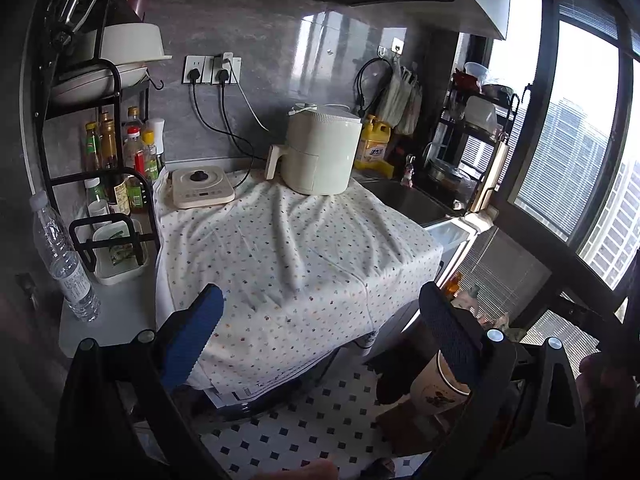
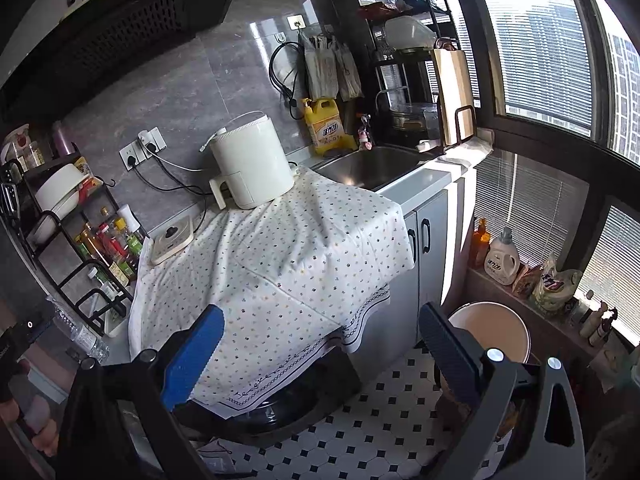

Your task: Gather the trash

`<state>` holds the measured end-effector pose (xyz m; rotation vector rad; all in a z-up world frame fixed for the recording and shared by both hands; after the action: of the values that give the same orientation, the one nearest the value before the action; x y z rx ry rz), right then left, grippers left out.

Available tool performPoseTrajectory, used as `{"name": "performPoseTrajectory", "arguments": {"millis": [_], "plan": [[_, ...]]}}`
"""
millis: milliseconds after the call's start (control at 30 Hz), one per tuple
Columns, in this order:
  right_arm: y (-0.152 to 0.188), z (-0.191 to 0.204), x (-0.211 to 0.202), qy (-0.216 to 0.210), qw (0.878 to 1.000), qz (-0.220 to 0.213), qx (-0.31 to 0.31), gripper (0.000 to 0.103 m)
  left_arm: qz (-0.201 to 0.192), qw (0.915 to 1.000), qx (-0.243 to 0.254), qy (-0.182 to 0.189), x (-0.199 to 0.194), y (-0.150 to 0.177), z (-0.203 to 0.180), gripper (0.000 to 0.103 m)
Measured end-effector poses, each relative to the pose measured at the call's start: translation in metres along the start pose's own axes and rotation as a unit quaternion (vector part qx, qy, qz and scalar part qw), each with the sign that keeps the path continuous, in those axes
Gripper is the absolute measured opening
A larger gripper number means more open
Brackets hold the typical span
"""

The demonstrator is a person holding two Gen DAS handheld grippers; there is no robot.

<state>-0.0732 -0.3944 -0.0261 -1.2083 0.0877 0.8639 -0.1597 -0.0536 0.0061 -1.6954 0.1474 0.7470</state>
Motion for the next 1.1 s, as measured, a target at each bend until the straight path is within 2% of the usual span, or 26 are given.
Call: {"name": "performPoseTrajectory", "arguments": {"millis": [1100], "plan": [[0.010,0.015,-0.006,0.009,1.000,0.003,-0.006,0.095,0.001,0.9999,-0.002,0.013,-0.006,0.005,0.016,0.097]]}}
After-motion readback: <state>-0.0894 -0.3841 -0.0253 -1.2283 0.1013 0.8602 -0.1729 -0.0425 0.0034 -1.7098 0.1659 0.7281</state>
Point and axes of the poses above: each gripper's, at about its wrist camera, not at the fingertips, and x roughly the way its jaws point, z to its left, y to its underside, the point moved 1 cm from there along x, roughly the way its jaws point, and after that the axes turned 14 degrees about -y, right-handed, at the moved point
